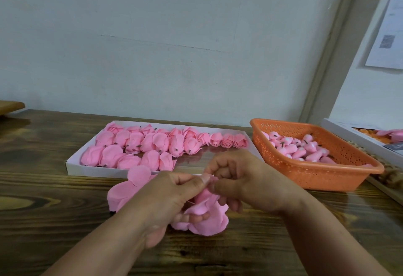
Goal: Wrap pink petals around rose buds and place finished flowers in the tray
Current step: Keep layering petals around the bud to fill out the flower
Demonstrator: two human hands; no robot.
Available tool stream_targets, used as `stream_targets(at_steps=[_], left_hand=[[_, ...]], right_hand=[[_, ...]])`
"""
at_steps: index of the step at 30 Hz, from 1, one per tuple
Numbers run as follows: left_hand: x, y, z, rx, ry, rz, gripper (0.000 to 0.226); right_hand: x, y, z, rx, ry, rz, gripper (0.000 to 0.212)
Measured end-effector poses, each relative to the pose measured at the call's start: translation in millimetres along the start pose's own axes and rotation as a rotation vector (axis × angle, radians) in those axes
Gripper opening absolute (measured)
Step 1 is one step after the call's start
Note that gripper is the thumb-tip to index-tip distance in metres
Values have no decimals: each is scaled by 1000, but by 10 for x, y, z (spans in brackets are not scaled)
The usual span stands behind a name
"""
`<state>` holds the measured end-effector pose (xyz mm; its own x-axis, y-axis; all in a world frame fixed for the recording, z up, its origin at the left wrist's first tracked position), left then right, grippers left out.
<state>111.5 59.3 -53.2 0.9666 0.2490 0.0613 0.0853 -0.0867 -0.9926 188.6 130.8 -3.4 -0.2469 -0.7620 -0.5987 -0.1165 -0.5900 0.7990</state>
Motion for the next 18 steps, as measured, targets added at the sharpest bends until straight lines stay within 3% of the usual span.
stream_targets(at_steps=[4,8,13,18], left_hand=[[-109,-30,45,23,-70,-158,20],[-115,-29,8,82,-54,-231,25],[-77,-31,-21,173,-47,-67,35],[-56,-41,-47,197,-66,117,25]], right_hand=[[-167,-73,-11,6,-143,178,17],[-235,-211,-14,49,-236,389,20],[-220,-236,-6,57,-237,433,21],[-176,-189,32,96,-169,343,25]])
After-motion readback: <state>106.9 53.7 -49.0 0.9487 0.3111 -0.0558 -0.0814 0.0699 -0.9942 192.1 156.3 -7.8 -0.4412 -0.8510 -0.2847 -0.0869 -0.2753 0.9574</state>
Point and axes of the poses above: each hand's wrist, its own z-axis towards the middle knuckle, its own x-axis out of the palm, y = z × x, the point moved 8 cm from there along z, towards the middle knuckle, and after that the axes turned 6 degrees about y, right-handed, at the moved point
